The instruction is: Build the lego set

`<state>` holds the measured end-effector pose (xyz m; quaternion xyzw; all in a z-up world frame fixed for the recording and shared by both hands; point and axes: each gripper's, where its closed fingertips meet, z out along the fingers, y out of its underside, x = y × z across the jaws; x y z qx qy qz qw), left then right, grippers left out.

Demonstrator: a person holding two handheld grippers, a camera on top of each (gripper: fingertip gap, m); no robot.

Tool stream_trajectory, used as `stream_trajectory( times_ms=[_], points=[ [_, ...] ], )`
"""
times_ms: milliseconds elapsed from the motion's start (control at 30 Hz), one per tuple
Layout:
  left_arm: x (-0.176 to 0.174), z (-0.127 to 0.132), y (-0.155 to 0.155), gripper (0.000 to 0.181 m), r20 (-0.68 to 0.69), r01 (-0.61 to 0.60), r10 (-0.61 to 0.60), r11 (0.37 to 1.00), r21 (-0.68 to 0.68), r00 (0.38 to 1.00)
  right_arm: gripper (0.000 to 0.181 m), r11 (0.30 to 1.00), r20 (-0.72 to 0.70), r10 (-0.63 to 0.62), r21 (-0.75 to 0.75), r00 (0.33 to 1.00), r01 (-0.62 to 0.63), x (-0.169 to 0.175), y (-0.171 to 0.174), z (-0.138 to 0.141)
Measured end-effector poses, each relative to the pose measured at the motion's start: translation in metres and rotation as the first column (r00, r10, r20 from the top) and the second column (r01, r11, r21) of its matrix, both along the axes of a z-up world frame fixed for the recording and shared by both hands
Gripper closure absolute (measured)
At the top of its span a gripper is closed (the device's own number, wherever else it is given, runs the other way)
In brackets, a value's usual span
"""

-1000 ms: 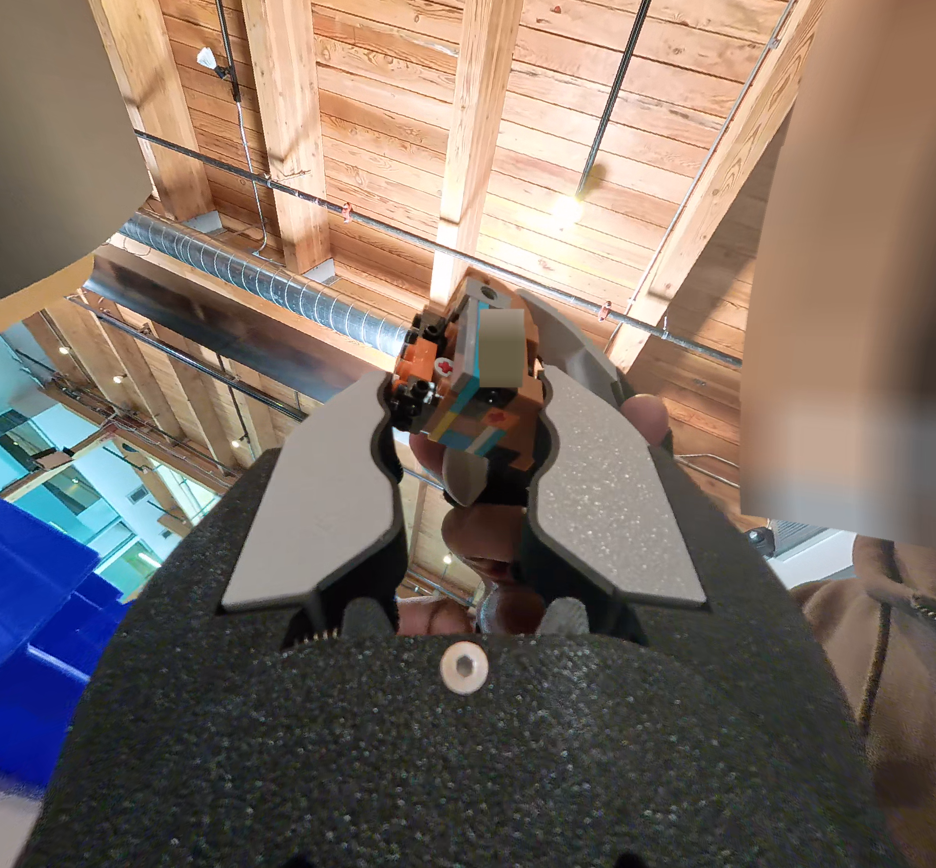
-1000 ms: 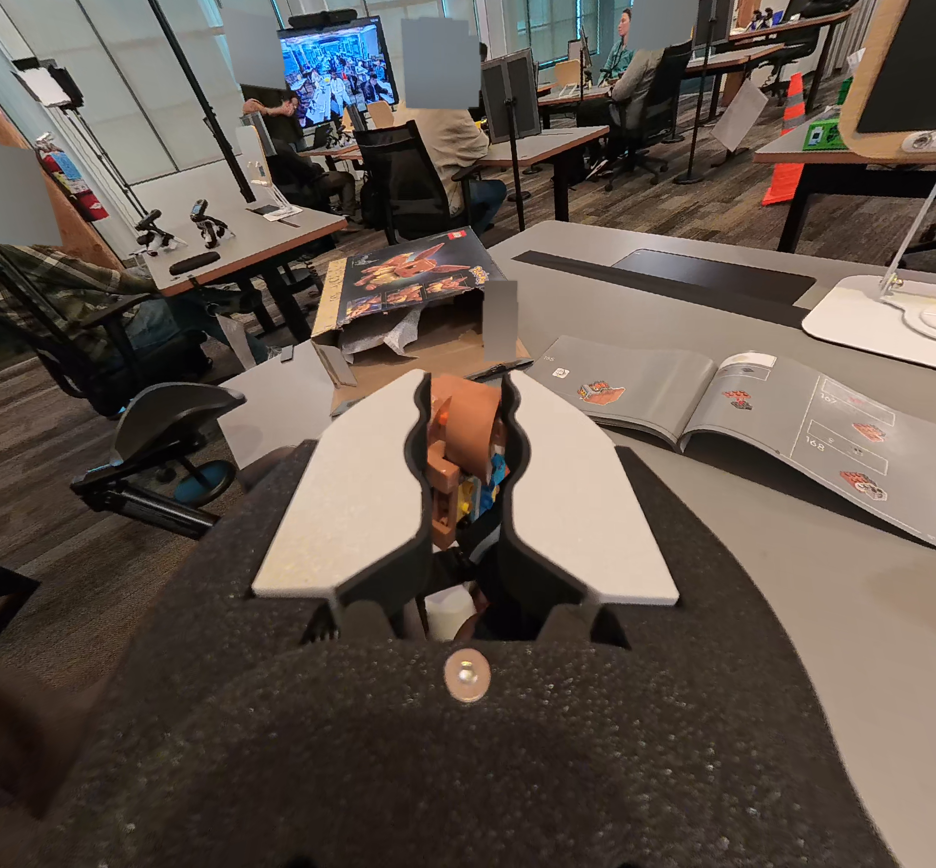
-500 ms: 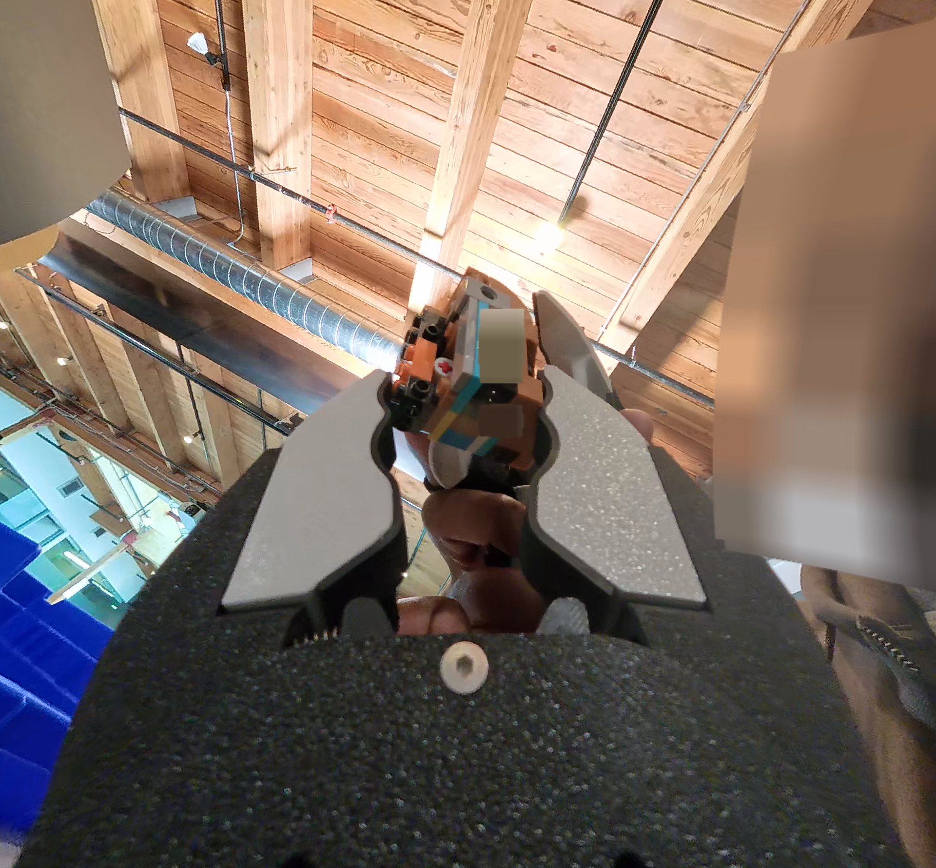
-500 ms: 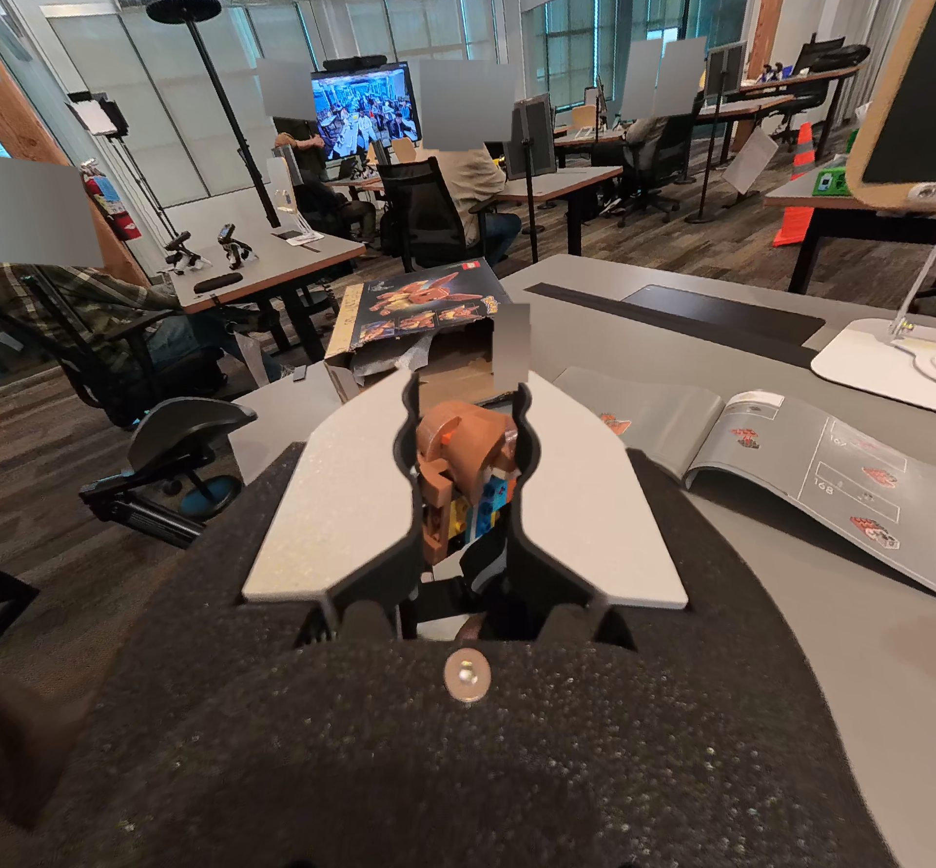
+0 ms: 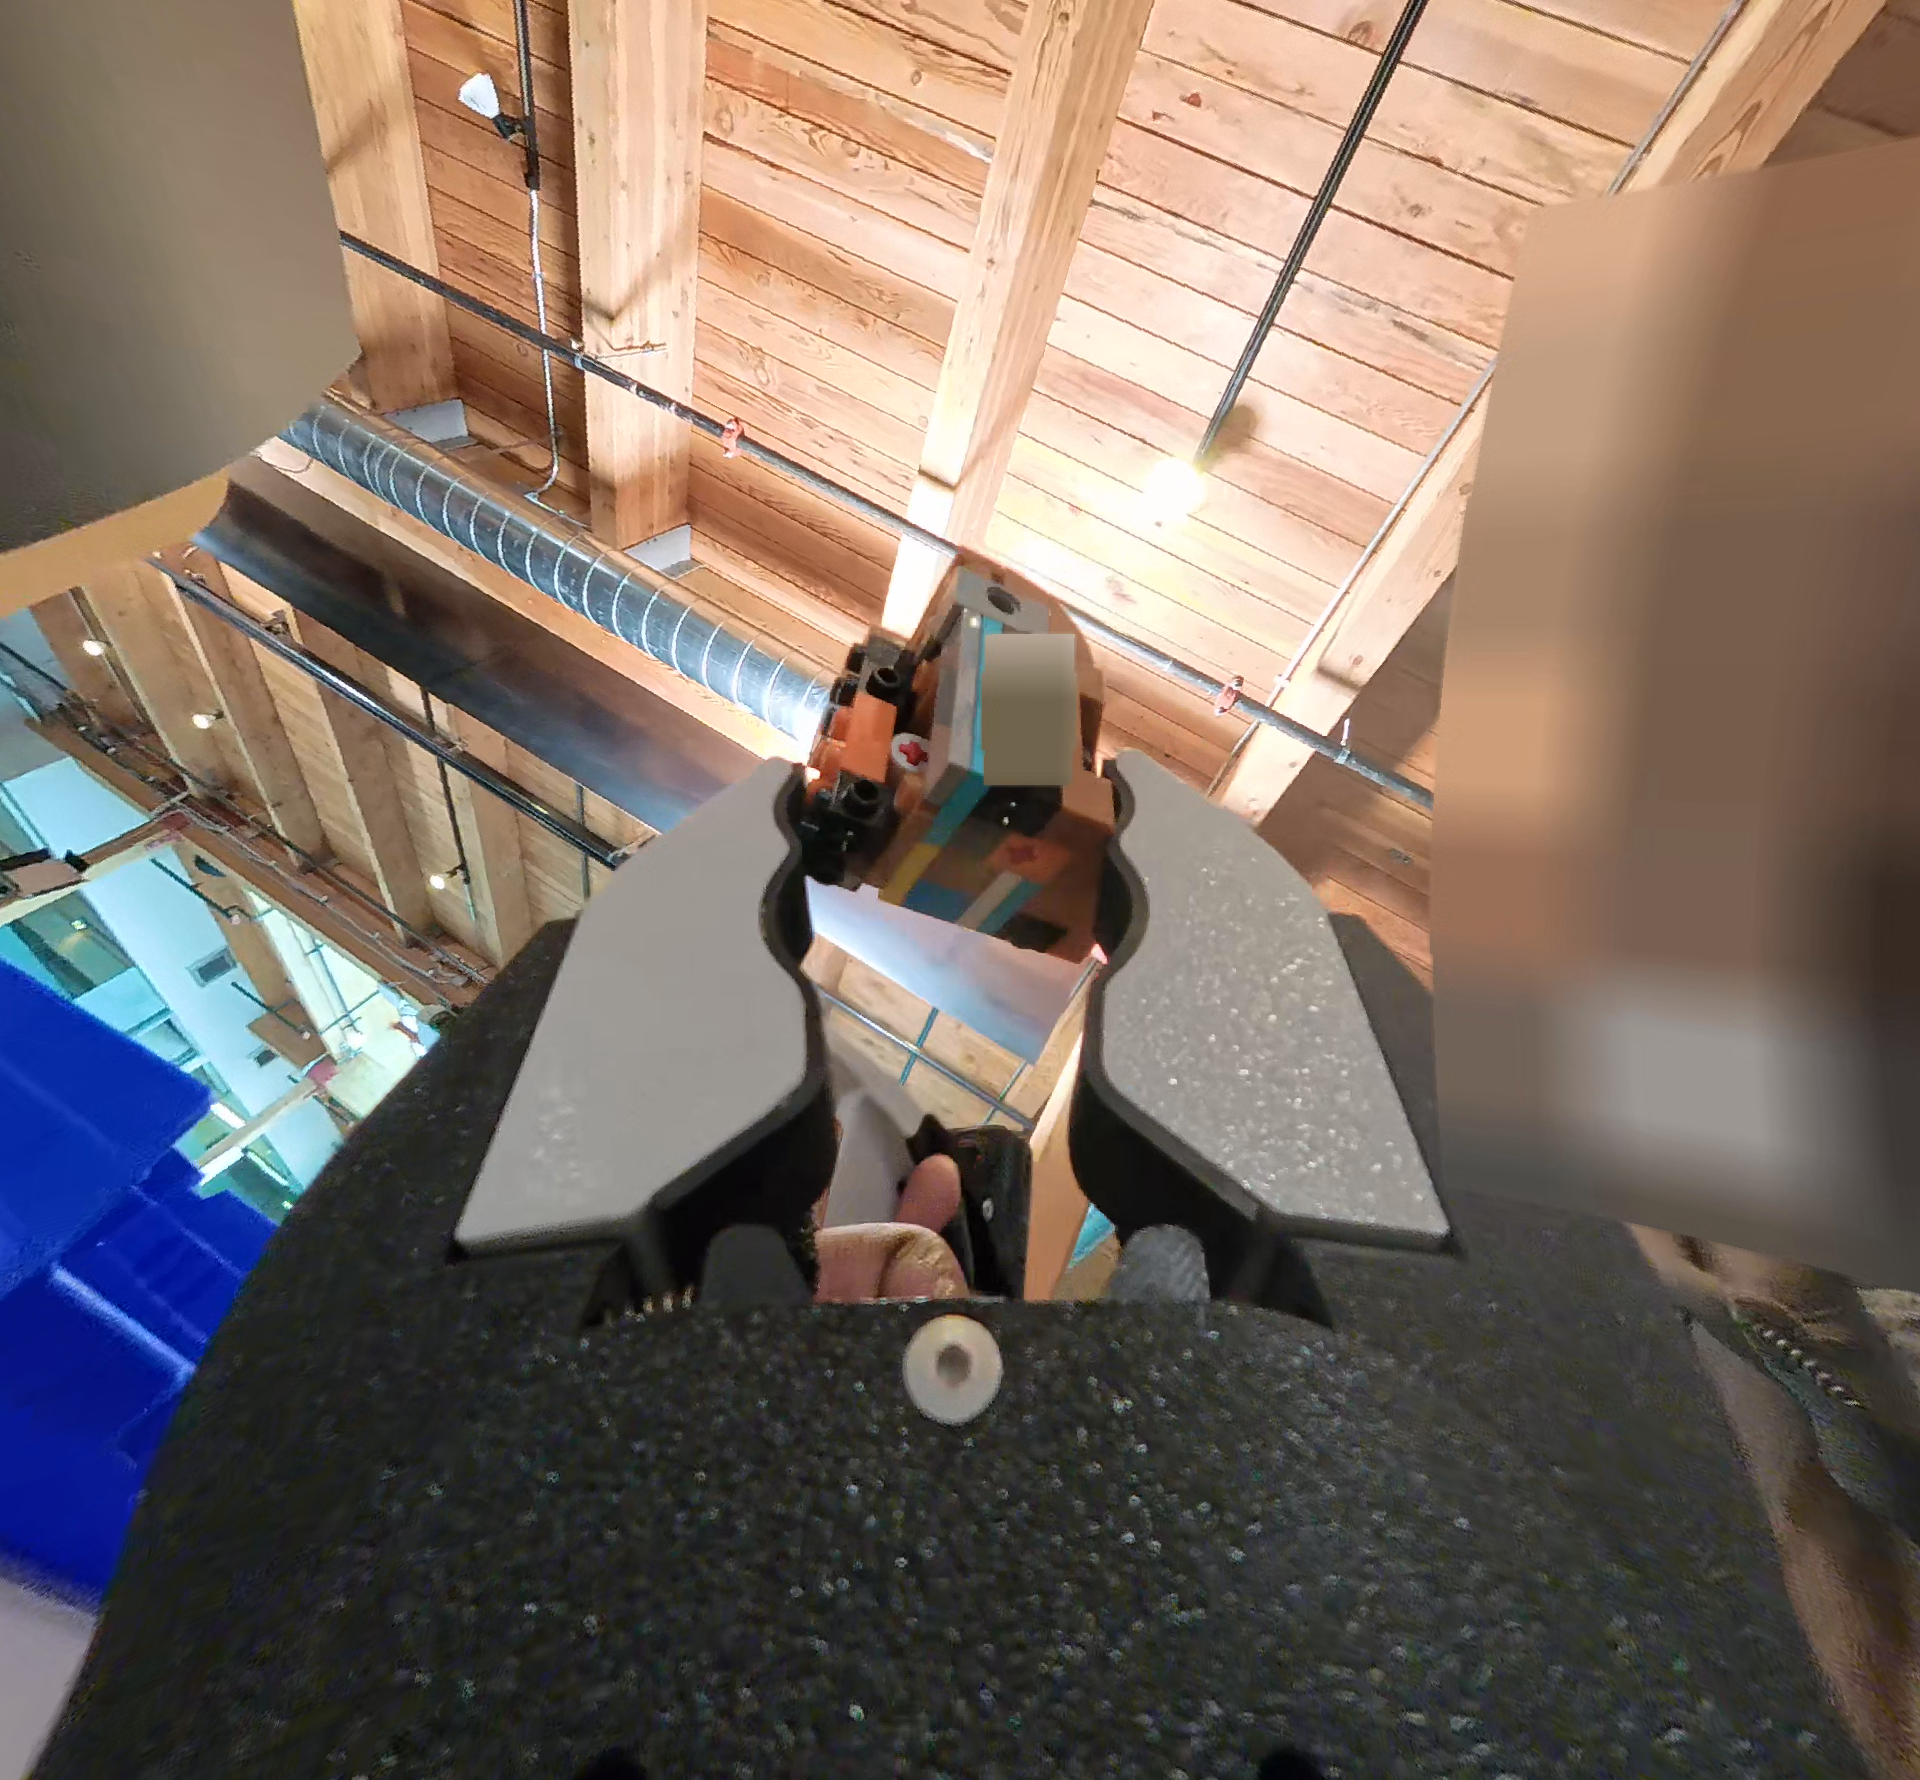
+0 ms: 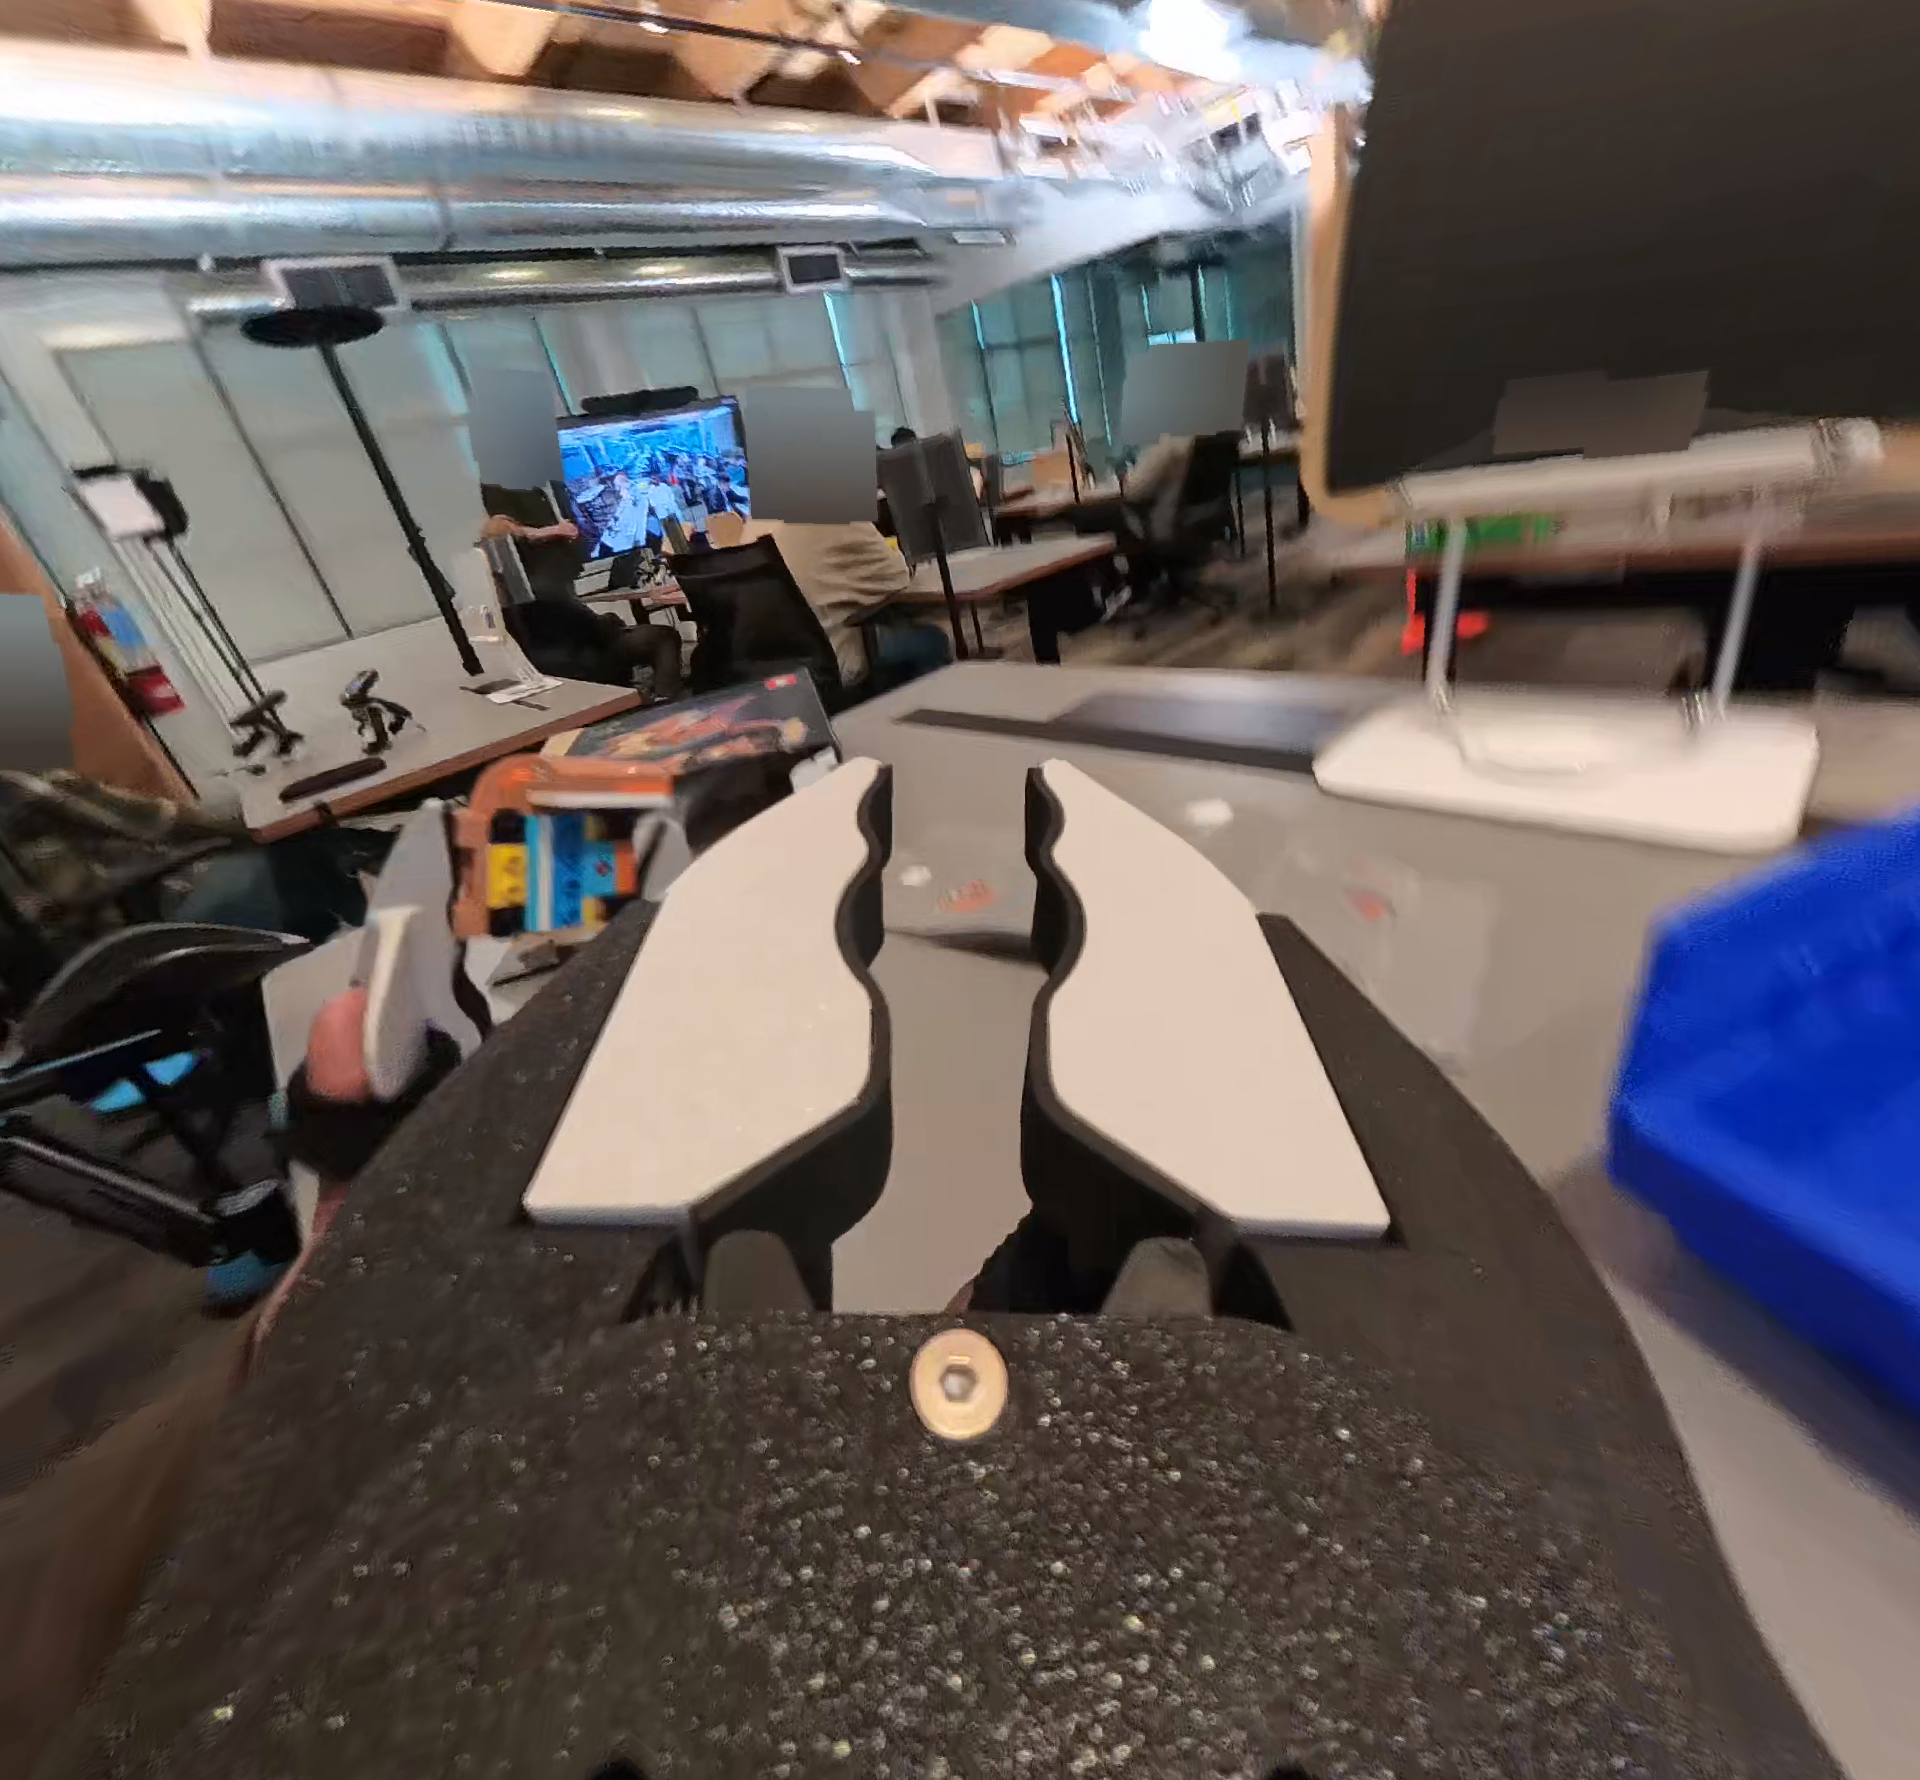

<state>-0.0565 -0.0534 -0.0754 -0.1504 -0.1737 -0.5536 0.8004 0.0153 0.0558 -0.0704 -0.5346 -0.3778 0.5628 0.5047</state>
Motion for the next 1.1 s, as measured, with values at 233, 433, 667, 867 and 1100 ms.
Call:
stream_trajectory(
  times_ms=[233,433,667,867,1100],
  points=[
    [0.004,-0.001,0.008,0.128,-0.038,0.003,-0.004,1.000,-0.027,0.999,0.161,0.983,0.208,0.182,-0.014,0.961,-0.183,-0.004,-0.018,-0.044],
    [0.014,0.004,0.009,0.128,-0.130,-0.047,0.040,0.998,-0.048,0.991,0.161,0.917,0.410,0.383,-0.061,0.828,-0.394,-0.017,-0.075,-0.071],
    [0.020,0.007,0.005,0.128,-0.188,-0.105,0.093,0.993,-0.055,0.978,0.156,0.923,0.461,0.384,-0.174,0.800,-0.343,-0.028,-0.093,-0.078],
    [0.026,0.009,0.003,0.128,-0.238,-0.140,0.123,0.989,-0.054,0.963,0.162,0.930,0.466,0.367,-0.181,0.805,-0.319,-0.034,-0.098,-0.077],
    [0.026,0.010,0.002,0.128,-0.245,-0.147,0.130,0.988,-0.051,0.961,0.173,0.928,0.430,0.372,-0.153,0.822,-0.340,-0.034,-0.098,-0.070]
  ],
)
